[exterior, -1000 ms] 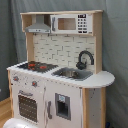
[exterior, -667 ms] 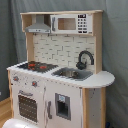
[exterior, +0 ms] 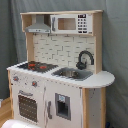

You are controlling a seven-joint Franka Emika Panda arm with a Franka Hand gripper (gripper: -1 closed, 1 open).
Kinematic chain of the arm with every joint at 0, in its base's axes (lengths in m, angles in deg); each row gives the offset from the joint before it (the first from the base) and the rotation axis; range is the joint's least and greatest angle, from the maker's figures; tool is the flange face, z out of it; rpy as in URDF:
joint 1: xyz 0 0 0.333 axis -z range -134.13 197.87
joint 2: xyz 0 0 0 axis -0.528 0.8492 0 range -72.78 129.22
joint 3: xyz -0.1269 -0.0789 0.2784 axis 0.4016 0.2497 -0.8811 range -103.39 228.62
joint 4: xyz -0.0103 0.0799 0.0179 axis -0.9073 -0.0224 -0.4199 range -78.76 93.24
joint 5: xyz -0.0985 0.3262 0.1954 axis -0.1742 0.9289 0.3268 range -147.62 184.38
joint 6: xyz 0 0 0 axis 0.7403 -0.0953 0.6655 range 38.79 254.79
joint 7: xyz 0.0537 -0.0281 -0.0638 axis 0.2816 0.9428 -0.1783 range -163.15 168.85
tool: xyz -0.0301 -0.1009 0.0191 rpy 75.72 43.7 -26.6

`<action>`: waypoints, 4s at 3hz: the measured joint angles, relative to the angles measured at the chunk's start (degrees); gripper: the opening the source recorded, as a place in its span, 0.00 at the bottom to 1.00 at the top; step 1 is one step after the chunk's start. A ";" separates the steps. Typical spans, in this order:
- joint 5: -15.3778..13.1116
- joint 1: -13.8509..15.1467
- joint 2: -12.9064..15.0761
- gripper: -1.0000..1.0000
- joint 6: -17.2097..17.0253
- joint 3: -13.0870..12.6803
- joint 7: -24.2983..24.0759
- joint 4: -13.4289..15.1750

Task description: Play with the kitchen

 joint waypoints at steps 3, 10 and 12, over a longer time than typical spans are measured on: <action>1.25 0.82 2.59 1.00 1.92 0.31 -6.69 0.14; 0.84 18.19 3.09 1.00 8.65 13.63 11.08 -13.76; 0.87 19.48 4.32 1.00 13.59 21.77 17.81 -13.75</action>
